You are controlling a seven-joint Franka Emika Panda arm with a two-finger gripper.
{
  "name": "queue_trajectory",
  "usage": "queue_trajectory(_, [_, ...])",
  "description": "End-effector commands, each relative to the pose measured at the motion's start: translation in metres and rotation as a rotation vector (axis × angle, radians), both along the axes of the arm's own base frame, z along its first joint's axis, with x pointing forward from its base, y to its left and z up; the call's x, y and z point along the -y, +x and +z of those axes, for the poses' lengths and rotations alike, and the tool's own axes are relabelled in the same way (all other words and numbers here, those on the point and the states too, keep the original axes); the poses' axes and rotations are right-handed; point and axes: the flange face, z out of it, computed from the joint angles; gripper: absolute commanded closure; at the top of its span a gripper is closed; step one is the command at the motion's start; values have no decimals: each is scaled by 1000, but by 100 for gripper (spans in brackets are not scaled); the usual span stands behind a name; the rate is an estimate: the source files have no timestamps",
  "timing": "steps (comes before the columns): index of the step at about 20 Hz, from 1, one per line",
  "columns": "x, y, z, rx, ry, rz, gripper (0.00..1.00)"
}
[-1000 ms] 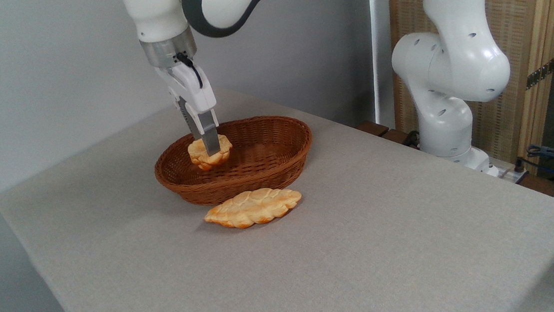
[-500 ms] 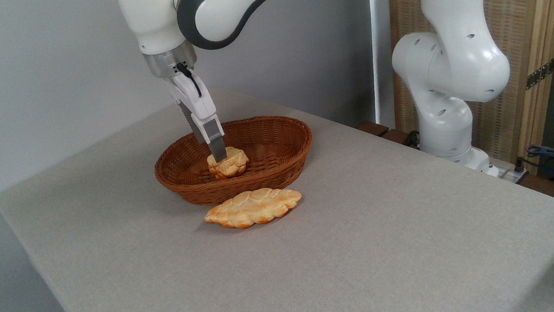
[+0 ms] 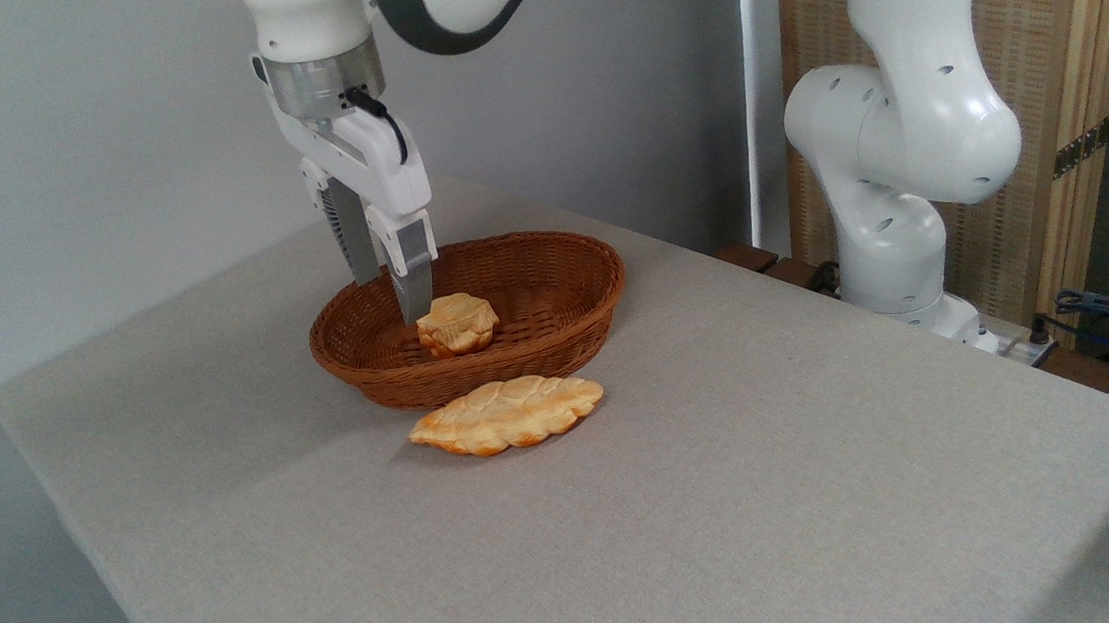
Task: Put bread into the basket
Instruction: 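Open the gripper to release the bread and lift away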
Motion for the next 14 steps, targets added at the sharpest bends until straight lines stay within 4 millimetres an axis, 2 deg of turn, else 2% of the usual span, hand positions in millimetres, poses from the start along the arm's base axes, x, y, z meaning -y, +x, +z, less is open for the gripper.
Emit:
queue_trajectory(1, [-34, 12, 17, 44, 64, 21, 0])
queue_trajectory(3, [-60, 21, 28, 75, 92, 42, 0])
queue_trajectory(6, [-85, 26, 33, 69, 92, 42, 0])
queue_trajectory(11, [-111, 23, 35, 25, 100, -32, 0])
queue_trajectory(14, [-127, 20, 46, 43, 82, -33, 0])
